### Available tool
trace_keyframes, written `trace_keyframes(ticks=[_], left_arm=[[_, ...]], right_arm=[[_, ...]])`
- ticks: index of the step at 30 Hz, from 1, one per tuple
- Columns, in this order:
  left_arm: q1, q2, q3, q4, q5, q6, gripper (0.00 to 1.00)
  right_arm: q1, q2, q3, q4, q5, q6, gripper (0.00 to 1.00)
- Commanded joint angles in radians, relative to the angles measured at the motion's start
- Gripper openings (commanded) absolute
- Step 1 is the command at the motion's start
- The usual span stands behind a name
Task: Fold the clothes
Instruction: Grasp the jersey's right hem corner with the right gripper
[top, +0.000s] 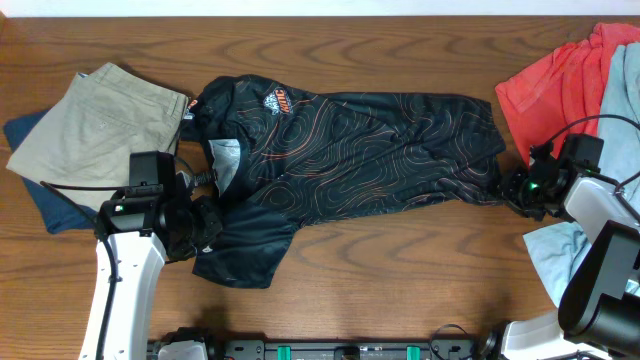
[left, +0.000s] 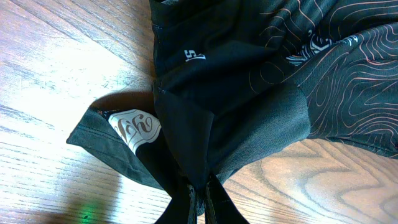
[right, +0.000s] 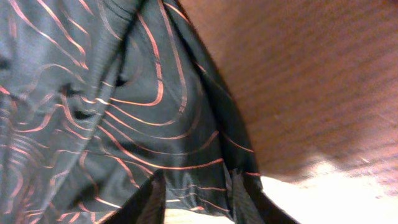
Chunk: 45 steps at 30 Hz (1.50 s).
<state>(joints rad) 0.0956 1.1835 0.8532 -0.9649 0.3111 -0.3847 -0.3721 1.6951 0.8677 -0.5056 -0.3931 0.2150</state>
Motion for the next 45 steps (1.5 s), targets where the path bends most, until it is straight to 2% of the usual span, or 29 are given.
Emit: trace_keyframes(ticks=[1, 2, 5, 10, 14, 16, 22, 32, 34, 36, 39, 45], left_arm=[[0.004, 0.005, 0.002, -0.003, -0.005, 0.006, 0.06], [0.004, 0.005, 0.002, -0.003, -0.005, 0.006, 0.06], [0.004, 0.005, 0.002, -0.006, -0.005, 0.006, 0.06], [0.004, 0.005, 0.002, -0.018, -0.005, 0.006, 0.06], [0.004, 0.005, 0.002, -0.019, -0.005, 0.006, 0.06], [0.004, 0.005, 0.002, -0.019, -0.005, 0.006, 0.06], [0.004, 0.005, 0.002, -0.021, -0.005, 0.006, 0.06], [0.004, 0.005, 0.002, -0.022, -0.005, 0.006, 0.06], [0.004, 0.005, 0.002, -0.022, -0.005, 0.006, 0.06], [0.004, 0.005, 0.002, -0.022, -0.005, 0.006, 0.06], [0.004, 0.005, 0.002, -0.022, -0.005, 0.006, 0.06], [0.004, 0.005, 0.002, -0.022, -0.005, 0.006, 0.06]], right_arm=[[0.012, 0.011, -0.008, -0.027, 0.083, 0.016, 0.11], [0.012, 0.011, -0.008, -0.043, 0.119, 0.016, 0.02], [0.009, 0.011, -0.008, -0.107, 0.218, 0.023, 0.01], [-0.050, 0.011, -0.005, -0.185, 0.425, 0.158, 0.01], [-0.109, 0.010, 0.003, -0.189, 0.411, 0.162, 0.17], [-0.126, 0.010, 0.005, -0.199, 0.411, 0.162, 0.21], [-0.134, 0.010, 0.005, -0.247, 0.389, 0.098, 0.21], [-0.134, 0.010, 0.005, -0.285, 0.213, 0.032, 0.29], [-0.134, 0.010, 0.005, -0.314, 0.201, 0.023, 0.37], [-0.134, 0.010, 0.005, -0.343, 0.202, 0.023, 0.50], [-0.132, 0.010, 0.004, -0.366, 0.202, 0.023, 0.58], [-0.114, 0.011, -0.006, -0.346, 0.196, 0.024, 0.56]])
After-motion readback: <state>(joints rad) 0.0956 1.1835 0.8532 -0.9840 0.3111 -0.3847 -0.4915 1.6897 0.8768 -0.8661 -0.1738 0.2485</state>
